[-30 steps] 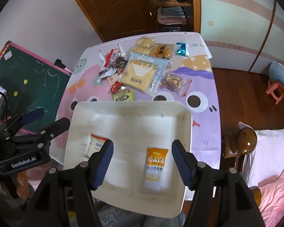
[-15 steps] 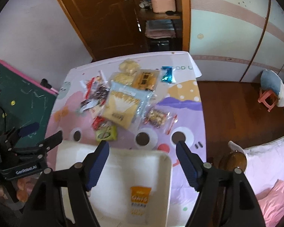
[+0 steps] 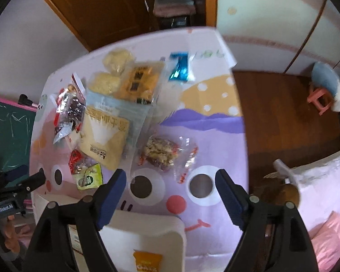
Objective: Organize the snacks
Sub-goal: 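Grasp a red-wrapped candy with the left tool while the right tool grasps a clear nut pack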
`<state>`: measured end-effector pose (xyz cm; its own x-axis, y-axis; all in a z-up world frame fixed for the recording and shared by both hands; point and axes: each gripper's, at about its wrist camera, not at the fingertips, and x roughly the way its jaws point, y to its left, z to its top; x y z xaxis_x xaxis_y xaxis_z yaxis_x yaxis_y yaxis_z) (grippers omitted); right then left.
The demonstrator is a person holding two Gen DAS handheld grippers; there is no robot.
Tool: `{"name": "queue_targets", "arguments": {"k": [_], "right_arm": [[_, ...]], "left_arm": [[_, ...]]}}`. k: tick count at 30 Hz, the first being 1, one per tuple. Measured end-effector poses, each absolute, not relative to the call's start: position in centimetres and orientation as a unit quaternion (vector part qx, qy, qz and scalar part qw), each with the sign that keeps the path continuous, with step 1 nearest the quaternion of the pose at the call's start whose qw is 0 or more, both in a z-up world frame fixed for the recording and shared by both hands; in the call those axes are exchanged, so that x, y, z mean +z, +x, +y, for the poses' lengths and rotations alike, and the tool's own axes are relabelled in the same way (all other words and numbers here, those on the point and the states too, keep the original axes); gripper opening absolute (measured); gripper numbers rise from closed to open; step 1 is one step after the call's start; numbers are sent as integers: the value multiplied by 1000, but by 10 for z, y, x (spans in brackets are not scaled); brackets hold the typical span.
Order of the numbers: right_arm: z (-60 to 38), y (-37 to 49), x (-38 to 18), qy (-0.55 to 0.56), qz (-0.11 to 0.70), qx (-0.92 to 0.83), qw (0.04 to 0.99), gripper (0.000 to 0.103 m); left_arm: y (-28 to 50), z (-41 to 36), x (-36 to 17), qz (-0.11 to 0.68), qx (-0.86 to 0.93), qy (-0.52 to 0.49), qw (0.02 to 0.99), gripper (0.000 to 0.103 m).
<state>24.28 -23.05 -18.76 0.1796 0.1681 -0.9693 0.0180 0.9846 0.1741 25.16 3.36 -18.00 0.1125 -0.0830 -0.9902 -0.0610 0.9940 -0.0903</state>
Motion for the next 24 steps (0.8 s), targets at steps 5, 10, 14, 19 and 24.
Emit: {"name": "queue_targets", "arguments": {"k": [5,10,14,19,24], "right_arm": [[-231,261,-219,85,662,51,743,81],[-230,269,-239,96,678,55,726,81],[-221,272,-253,85,687,61,719,81],[-214,276,-264,85,694,59,713,81],[-214,276,-268,102,697,59,708,81]], "left_arm": [[265,29,-215,694,2,-61,717,91],[276,26,-242,714,12,-71,697,91],[281,25,-259,726,15,-85,682,91],[285,28,-269,728,18,-104,677,89],[291,34,-276,729,15,-127,672,82]]}}
